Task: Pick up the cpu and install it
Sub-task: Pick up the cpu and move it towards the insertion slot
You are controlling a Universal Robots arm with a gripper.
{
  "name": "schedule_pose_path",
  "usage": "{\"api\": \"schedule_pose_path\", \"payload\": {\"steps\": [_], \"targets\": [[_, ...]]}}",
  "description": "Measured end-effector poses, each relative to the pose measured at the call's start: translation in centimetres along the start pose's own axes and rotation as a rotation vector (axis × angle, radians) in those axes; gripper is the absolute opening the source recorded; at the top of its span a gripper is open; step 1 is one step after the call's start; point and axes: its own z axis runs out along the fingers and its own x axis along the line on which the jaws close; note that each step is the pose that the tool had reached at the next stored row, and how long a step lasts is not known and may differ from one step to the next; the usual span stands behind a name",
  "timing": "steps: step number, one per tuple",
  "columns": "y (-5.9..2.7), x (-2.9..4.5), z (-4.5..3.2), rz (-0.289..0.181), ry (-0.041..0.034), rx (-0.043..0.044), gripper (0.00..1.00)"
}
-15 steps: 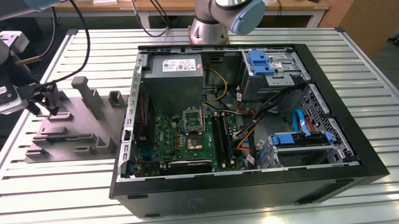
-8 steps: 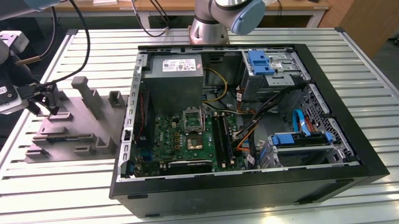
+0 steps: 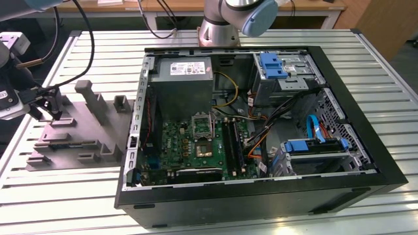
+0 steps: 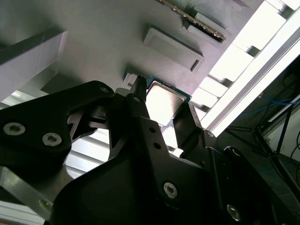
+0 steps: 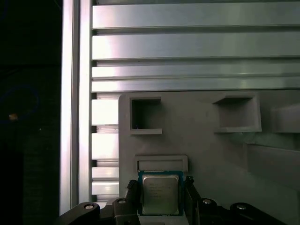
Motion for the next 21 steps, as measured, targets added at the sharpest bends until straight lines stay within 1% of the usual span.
{"api": "schedule_pose_path", "payload": {"steps": [21], "targets": [[0.00,0.00,0.00,0.000,0.0008,-0.0200,0.48]]}}
